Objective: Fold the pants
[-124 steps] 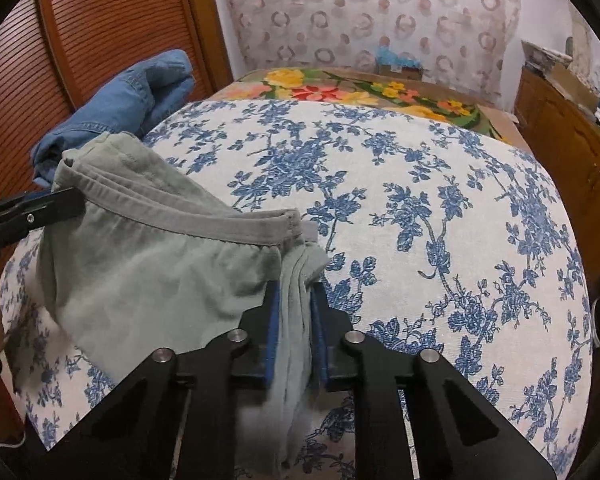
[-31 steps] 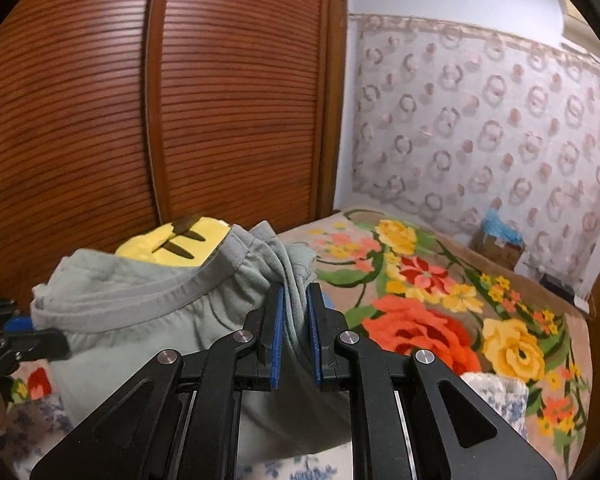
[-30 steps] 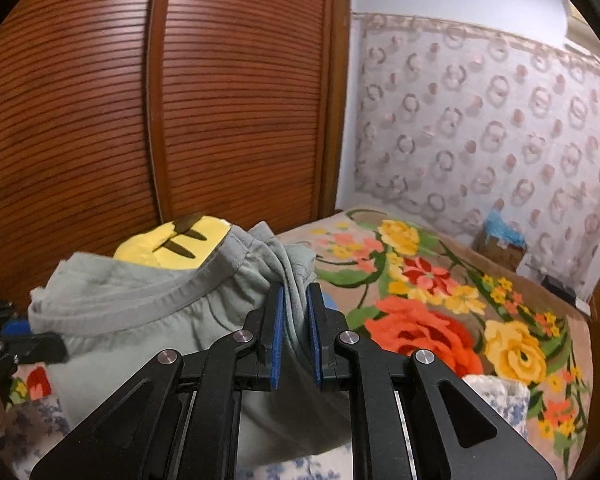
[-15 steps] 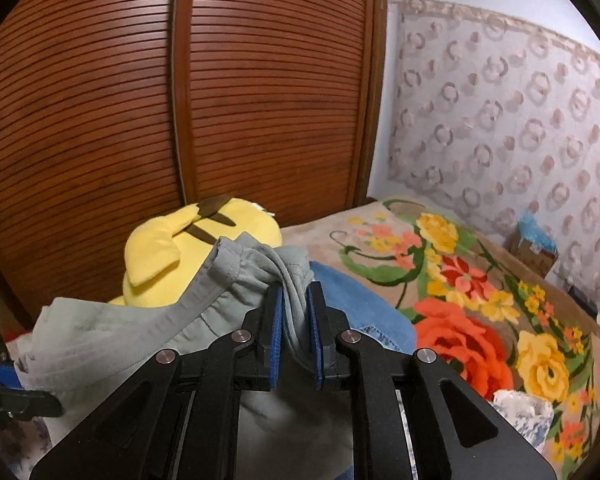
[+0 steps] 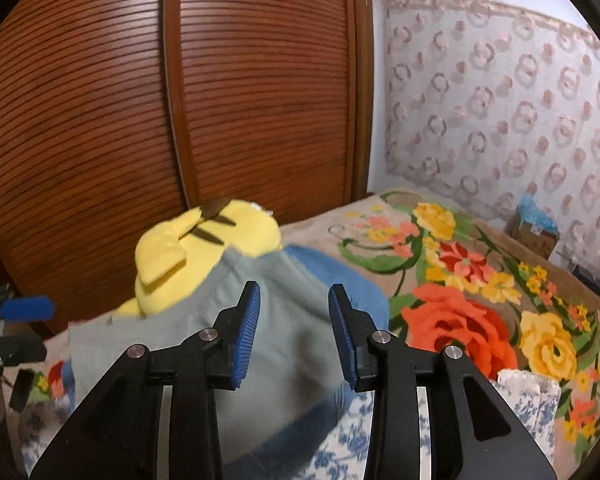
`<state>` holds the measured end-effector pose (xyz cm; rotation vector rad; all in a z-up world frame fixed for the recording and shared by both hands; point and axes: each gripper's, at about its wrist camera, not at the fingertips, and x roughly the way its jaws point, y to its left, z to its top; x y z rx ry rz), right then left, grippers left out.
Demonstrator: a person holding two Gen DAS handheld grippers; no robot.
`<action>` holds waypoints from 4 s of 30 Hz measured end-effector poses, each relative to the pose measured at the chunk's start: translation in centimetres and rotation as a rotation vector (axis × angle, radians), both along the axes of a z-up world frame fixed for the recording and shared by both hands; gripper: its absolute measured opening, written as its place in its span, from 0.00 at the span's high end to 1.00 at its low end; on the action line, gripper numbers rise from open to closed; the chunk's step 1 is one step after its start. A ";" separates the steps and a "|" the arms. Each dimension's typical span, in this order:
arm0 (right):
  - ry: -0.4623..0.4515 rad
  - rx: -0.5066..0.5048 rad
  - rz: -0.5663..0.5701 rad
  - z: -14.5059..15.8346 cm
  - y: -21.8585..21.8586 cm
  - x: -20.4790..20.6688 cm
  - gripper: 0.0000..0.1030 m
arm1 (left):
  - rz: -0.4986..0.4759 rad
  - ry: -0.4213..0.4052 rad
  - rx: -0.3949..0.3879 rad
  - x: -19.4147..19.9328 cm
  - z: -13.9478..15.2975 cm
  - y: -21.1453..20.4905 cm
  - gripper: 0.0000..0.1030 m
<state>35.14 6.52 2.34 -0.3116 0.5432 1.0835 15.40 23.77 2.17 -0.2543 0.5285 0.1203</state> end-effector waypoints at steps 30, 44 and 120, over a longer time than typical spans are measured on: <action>0.064 0.035 -0.157 -0.7 -6.3 -3.5 0.65 | 0.030 0.127 0.103 -0.4 -2.1 -2.4 0.57; 0.031 0.088 -0.267 1.6 -14.5 -9.8 0.57 | 0.001 0.092 0.152 -3.2 0.2 -6.9 0.57; -0.170 0.198 -0.754 5.6 -34.9 -29.7 0.23 | -0.185 -0.112 0.192 -14.2 7.0 -22.7 0.49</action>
